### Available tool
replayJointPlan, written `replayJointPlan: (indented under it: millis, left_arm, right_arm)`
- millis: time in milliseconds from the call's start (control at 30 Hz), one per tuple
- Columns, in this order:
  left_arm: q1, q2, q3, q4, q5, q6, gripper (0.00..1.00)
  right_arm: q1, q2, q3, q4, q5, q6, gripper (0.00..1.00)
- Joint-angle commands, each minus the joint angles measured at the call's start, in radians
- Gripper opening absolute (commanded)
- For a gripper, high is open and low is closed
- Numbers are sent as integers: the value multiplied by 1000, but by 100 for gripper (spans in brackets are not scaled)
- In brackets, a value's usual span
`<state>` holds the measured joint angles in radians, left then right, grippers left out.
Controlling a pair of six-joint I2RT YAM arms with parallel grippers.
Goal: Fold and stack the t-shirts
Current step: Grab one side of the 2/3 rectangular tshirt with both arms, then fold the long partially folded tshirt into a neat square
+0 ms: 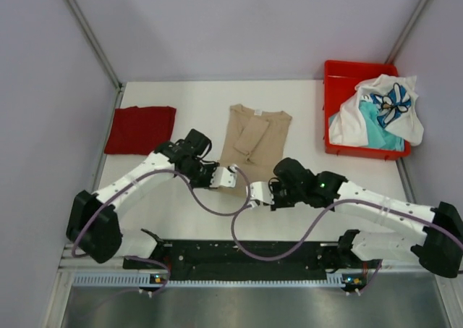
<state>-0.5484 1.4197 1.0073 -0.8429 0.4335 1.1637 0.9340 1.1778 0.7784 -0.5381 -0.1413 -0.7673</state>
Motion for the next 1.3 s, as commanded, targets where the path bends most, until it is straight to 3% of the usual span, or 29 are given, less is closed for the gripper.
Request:
replayJointPlan:
  millis: [0, 233, 333, 433, 633, 733, 867, 1033, 1267]
  left_arm:
    - [-65, -148, -4, -304, 96, -30, 0]
    - [-124, -309, 72, -502, 244, -30, 0]
    - [-120, -314, 149, -484, 231, -105, 0]
    - [-119, -279, 191, -392, 174, -209, 0]
    - [-73, -113, 269, -228, 53, -357, 0]
    - [-19, -16, 330, -132, -10, -401, 0]
    - [31, 143, 465, -114, -36, -438, 0]
    - [62, 352, 648, -177, -22, -456, 0]
    - [84, 560, 809, -107, -68, -493, 0]
  right_arm:
    - [89, -151, 87, -258, -104, 83, 0]
    - [147, -300, 159, -384, -260, 177, 0]
    - [135, -334, 174, -376, -245, 184, 0]
    - [48, -319, 177, -347, -254, 184, 0]
    - [-265, -216, 171, -200, -276, 218, 0]
    - [-360, -133, 179, -117, -282, 240, 0]
    - [-417, -3, 200, -48, -201, 246, 0]
    - [-495, 118, 239, 68, -221, 295, 0]
    - [-589, 272, 301, 101, -230, 344, 0]
